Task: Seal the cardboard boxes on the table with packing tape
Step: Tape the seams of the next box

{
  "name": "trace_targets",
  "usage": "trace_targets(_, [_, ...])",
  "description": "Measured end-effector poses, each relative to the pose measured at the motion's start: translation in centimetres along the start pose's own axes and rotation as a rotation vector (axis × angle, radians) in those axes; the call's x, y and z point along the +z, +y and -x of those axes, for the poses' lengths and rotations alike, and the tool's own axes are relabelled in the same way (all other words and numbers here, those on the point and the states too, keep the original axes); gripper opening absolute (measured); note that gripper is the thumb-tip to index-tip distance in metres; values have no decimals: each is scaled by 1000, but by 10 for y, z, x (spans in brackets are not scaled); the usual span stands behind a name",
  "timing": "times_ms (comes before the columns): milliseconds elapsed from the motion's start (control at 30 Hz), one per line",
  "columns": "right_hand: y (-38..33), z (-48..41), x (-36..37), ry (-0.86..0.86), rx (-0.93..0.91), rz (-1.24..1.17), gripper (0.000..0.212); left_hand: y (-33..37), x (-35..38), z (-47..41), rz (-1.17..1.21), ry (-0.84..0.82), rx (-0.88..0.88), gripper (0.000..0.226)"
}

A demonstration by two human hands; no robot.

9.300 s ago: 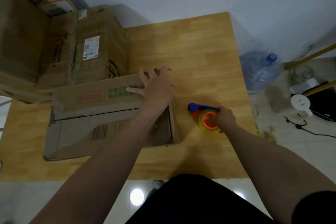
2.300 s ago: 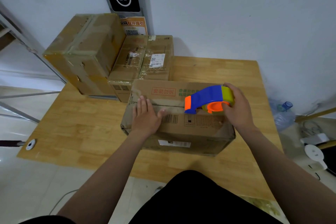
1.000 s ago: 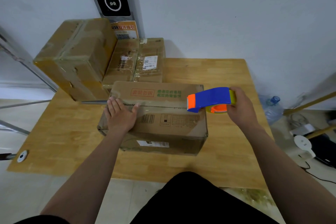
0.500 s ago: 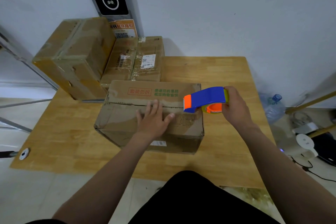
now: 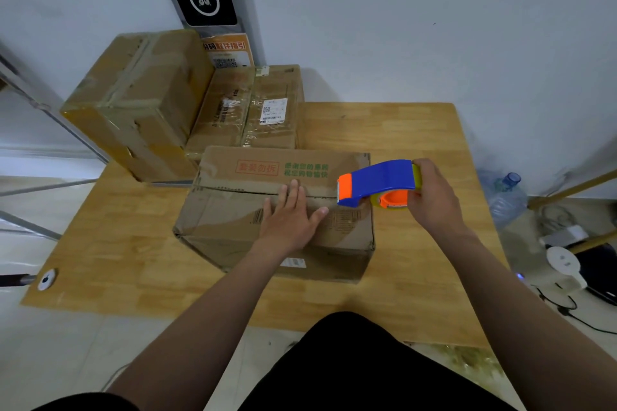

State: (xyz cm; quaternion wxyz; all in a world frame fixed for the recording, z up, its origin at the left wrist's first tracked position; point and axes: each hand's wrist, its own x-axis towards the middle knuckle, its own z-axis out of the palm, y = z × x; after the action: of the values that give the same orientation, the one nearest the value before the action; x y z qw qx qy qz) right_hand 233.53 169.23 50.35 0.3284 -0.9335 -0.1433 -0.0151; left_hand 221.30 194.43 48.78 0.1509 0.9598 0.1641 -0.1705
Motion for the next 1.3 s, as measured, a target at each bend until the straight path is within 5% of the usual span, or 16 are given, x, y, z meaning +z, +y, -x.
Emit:
trace_targets(300, [0, 0, 5, -56, -38, 15, 48, -30, -12, -2, -10, -1, -191, 91])
trace_targets(733, [2, -1, 3, -106, -94, 98, 51, 75, 15, 6, 52, -39, -193, 147])
trace_targets(1000, [7, -3, 0, -130, -132, 126, 57, 78, 25, 8, 87, 188, -223, 126])
trace_targets(1300, [13, -9, -17, -112, -189, 123, 59, 77, 28, 7, 70, 229, -231, 117])
